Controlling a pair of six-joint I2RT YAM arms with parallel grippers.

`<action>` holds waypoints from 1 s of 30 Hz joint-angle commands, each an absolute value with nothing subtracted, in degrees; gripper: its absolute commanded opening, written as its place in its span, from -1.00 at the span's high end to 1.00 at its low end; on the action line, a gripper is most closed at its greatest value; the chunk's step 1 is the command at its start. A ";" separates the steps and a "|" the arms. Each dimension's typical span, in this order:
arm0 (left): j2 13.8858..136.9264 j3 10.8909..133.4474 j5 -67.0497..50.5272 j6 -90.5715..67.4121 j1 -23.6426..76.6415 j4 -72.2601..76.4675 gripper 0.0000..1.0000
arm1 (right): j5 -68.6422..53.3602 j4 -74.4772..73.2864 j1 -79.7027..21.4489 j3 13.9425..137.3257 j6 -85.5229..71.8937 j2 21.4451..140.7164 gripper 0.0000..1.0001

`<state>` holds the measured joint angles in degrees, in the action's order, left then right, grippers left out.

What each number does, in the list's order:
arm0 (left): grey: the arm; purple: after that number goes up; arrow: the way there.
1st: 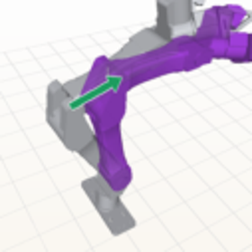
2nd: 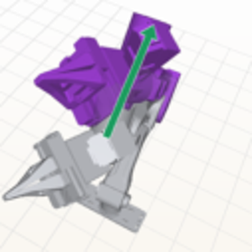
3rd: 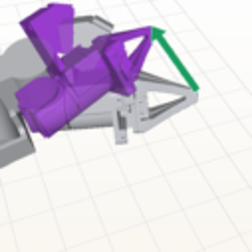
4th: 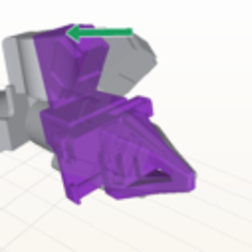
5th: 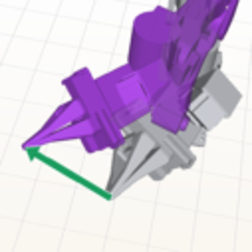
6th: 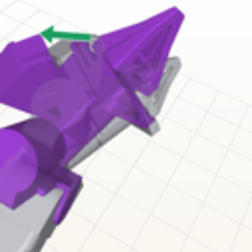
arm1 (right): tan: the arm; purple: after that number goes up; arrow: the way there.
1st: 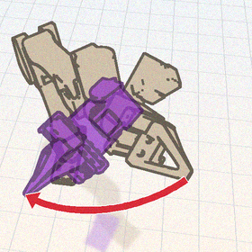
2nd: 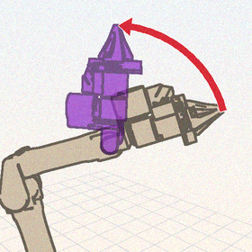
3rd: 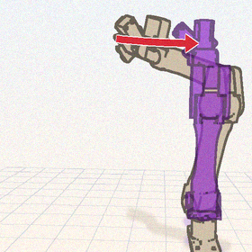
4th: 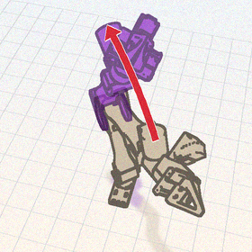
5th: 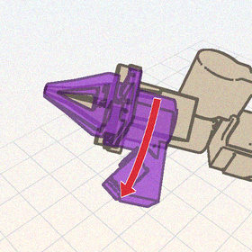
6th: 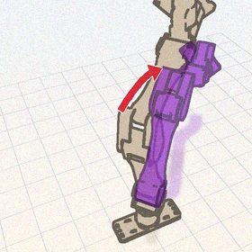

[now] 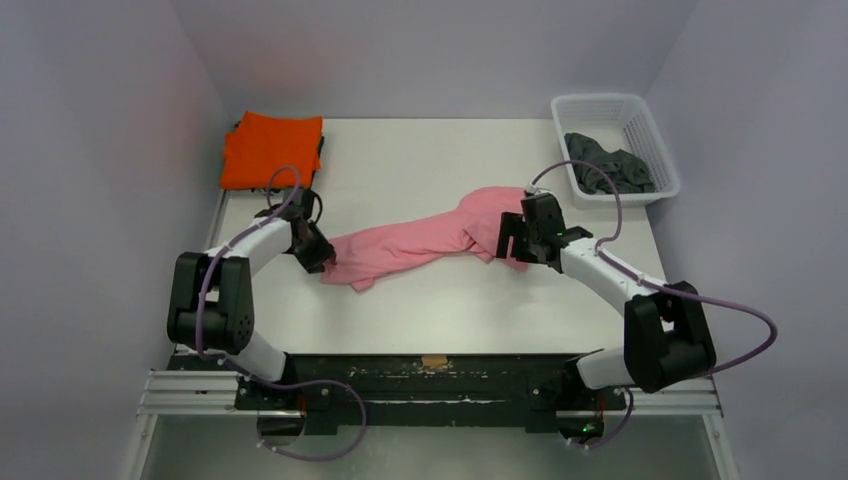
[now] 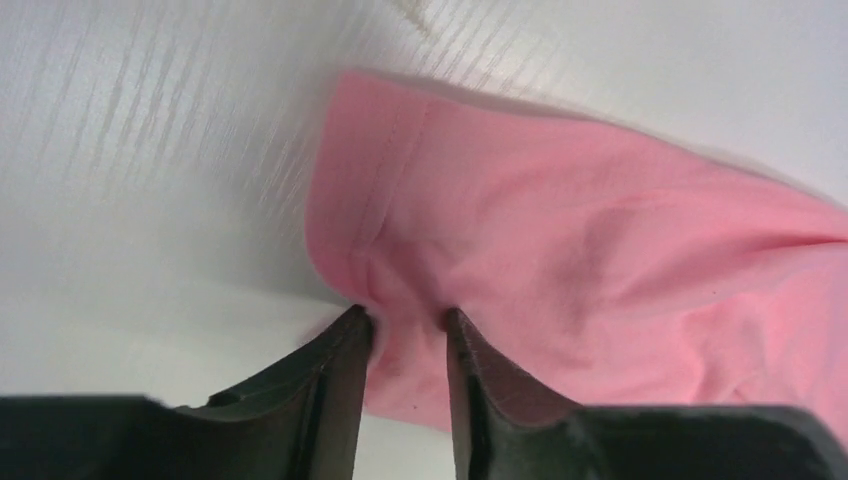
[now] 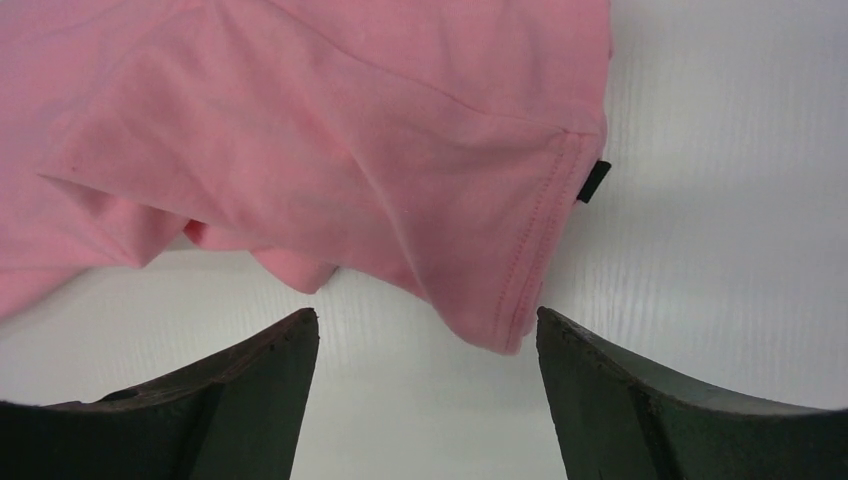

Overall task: Fold and stack the t-shirts
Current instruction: Flatten out the tshirt

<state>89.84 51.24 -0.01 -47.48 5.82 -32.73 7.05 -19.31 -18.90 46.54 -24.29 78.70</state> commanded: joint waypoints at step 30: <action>27.46 56.39 8.43 -34.07 9.58 -21.90 1.00 | 16.41 -23.30 -18.60 65.87 -22.00 41.65 1.00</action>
